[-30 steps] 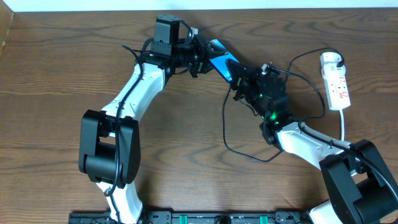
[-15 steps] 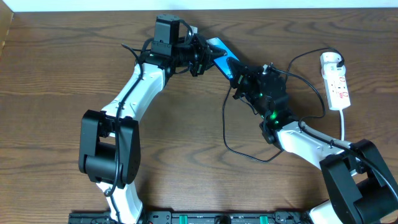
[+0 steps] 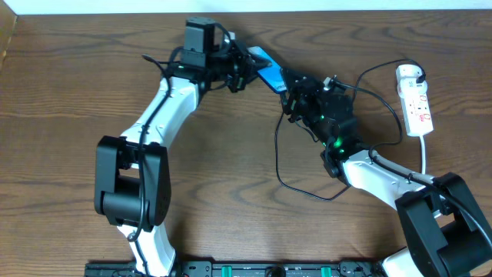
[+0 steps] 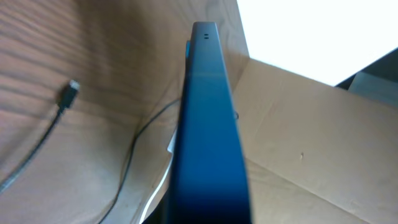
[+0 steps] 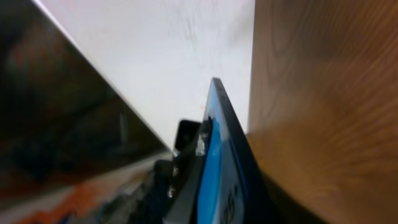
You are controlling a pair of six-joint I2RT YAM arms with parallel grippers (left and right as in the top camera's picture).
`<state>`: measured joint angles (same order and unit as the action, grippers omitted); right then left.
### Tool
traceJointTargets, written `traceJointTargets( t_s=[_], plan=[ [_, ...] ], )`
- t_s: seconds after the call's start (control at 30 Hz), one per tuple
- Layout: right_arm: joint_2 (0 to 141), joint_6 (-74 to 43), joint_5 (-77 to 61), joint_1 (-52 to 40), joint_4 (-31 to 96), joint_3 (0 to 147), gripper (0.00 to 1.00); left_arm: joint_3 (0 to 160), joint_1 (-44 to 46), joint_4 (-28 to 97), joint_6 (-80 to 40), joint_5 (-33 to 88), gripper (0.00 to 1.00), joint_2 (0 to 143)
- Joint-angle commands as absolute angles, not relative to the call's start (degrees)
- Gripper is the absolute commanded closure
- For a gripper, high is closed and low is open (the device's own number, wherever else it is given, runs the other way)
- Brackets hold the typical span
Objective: Plug charger to phone and switch on socket
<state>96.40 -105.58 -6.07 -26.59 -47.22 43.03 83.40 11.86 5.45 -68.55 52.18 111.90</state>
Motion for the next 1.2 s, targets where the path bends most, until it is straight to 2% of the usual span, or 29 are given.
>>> traceJointTargets(
  t_s=[0.0,0.07,0.2,0.27,0.43,0.53,0.67,0.7,0.77,0.83,1.03,1.17],
  plan=[
    [96.12,-99.13,-5.78,-25.58,-47.0,44.23,0.45,84.25,9.32,5.08,-64.77,54.04,0.93,110.45],
    [96.12,-93.73,-7.35,-24.53,-48.1,44.23,0.3,84.25,7.86,5.15,-62.87,56.14,0.93,110.45],
    [96.12,-80.47,-14.59,-21.47,-49.45,44.23,0.1,84.25,4.49,5.3,-60.18,62.72,0.93,110.45],
    [96.12,-74.56,-19.92,-19.79,-47.4,44.23,0.04,84.25,3.01,5.32,-59.09,65.69,0.93,110.45],
    [96.12,-62.17,-28.16,-17.19,-34.2,44.23,0.01,84.25,-0.34,5.54,-57.43,70.19,0.93,110.45],
    [96.12,-57.56,-28.82,-16.88,-23.7,44.23,0.01,84.25,-1.37,5.69,-57.43,70.32,0.93,110.45],
    [96.12,-56.95,-26.85,-16.8,-11.35,44.23,0.01,84.25,-1.58,5.69,-57.39,70.32,0.93,110.45],
    [96.12,-56.8,-26.92,-16.82,-10.37,44.23,0.05,84.25,-1.54,5.69,-57.14,70.3,0.93,110.45],
    [96.12,-55.24,-26.98,-16.93,-9.82,44.21,0.2,84.25,-1.54,5.72,-56.93,70.3,0.92,110.45],
    [96.12,-55.18,-27.57,-16.95,-9.89,44.23,0.31,84.25,-1.54,5.69,-56.93,70.3,0.93,110.45],
    [98.61,-56.51,-29.61,-17.19,-8.58,47.44,0.33,84.25,-1.56,5.69,-56.95,70.28,0.93,110.45],
    [104.68,-54.59,-30.28,-18.33,-1.19,56.66,0.37,84.25,-1.54,5.67,-56.95,70.28,0.93,110.45]
  ],
)
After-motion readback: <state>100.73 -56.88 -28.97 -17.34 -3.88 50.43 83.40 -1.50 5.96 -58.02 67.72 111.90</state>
